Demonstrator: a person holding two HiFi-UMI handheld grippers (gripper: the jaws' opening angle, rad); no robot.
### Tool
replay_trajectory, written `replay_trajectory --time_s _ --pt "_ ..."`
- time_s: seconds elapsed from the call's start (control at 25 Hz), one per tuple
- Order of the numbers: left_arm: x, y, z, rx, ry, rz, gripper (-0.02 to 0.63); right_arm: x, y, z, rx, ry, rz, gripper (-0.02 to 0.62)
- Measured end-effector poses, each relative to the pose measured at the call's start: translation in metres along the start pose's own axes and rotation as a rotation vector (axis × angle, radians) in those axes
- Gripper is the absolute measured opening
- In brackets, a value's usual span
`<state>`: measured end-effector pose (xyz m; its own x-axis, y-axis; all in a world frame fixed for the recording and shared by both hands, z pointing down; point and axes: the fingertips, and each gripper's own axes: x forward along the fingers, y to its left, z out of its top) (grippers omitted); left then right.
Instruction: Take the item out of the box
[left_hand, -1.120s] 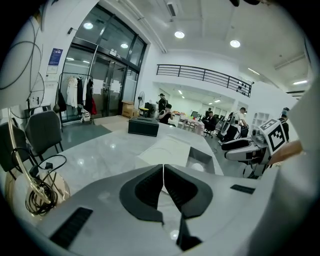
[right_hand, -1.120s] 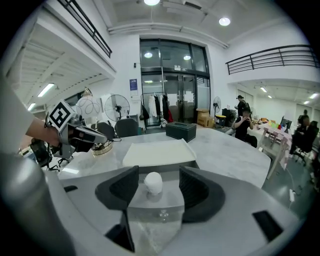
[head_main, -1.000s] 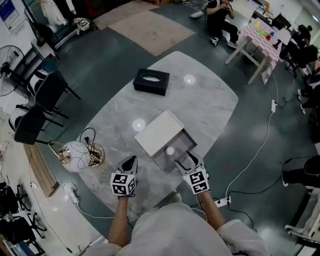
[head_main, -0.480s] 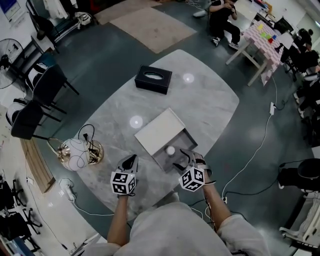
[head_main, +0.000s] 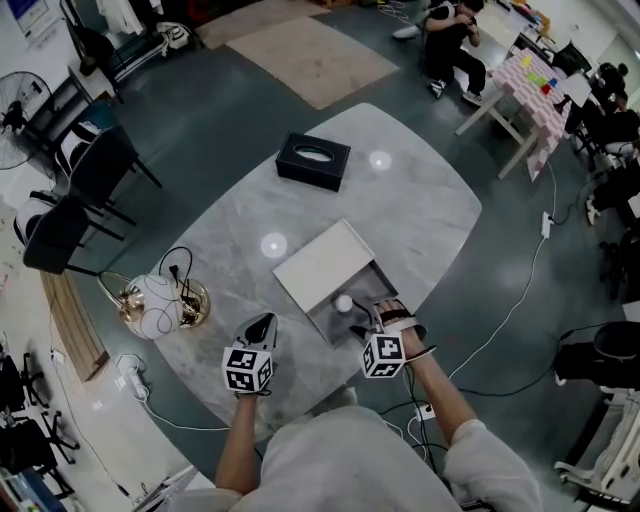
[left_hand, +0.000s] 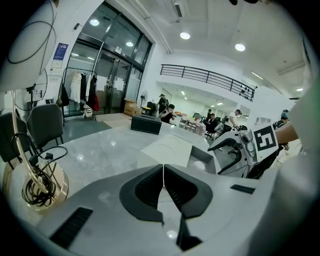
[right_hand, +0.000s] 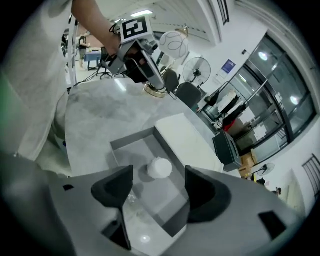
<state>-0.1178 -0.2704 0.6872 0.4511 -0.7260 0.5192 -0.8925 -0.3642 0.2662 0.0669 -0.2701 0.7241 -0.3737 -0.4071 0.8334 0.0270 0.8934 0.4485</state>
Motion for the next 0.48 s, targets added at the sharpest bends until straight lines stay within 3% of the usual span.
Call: replay_trajectory --time_s 0.16,0.48 --pt "-0.001 0.002 -0.002 -0.008 -0.003 0.004 0.018 0.009 0.001 -0.001 -0.038 0.008 0.029 0.325" --pt "-0.004 0.005 -0.002 -0.035 -0.008 0.014 0.018 0.025 -0.009 -0.004 0.015 0.011 0.056 0.319"
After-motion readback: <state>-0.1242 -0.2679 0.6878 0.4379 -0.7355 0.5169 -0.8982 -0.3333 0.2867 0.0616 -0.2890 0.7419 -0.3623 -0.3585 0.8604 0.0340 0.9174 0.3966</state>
